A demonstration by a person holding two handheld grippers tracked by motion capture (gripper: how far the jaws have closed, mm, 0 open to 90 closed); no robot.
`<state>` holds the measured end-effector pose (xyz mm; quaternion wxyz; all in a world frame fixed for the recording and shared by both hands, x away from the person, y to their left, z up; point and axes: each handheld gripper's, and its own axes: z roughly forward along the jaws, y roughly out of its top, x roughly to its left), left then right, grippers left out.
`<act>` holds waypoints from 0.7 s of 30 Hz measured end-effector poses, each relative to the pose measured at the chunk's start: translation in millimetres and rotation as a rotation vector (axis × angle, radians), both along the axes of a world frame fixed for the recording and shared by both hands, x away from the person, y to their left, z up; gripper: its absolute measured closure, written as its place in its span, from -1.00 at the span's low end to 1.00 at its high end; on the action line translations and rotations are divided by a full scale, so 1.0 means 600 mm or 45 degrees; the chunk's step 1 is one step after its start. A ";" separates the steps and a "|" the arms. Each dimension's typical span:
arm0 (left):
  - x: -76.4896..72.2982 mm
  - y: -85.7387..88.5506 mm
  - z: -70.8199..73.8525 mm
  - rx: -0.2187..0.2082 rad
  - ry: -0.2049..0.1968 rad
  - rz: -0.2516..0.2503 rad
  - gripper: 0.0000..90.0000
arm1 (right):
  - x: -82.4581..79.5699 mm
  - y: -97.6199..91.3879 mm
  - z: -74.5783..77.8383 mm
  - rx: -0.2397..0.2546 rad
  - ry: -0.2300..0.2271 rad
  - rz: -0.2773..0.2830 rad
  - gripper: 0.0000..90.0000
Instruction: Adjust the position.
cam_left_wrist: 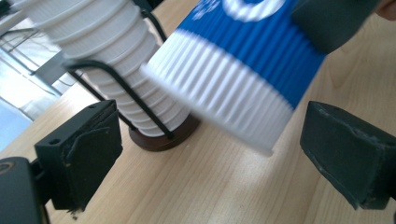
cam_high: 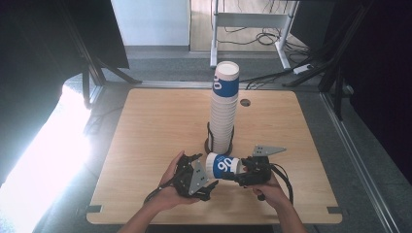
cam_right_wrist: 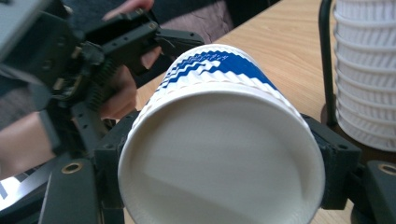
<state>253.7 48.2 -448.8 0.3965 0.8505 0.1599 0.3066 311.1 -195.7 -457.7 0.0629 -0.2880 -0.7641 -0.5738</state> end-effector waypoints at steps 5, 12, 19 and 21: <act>0.007 -0.018 0.004 0.091 -0.011 -0.044 -0.88 | 0.003 0.004 -0.002 -0.031 0.033 -0.008 -0.43; 0.012 -0.040 0.007 0.187 -0.037 -0.101 -0.88 | 0.001 0.014 -0.002 -0.065 0.053 0.018 -0.43; 0.012 -0.047 0.000 0.219 -0.055 -0.117 -0.79 | -0.001 0.023 -0.002 -0.084 0.060 0.044 -0.43; 0.011 -0.047 -0.001 0.234 -0.064 -0.124 -0.72 | -0.001 0.024 -0.001 -0.087 0.060 0.047 -0.43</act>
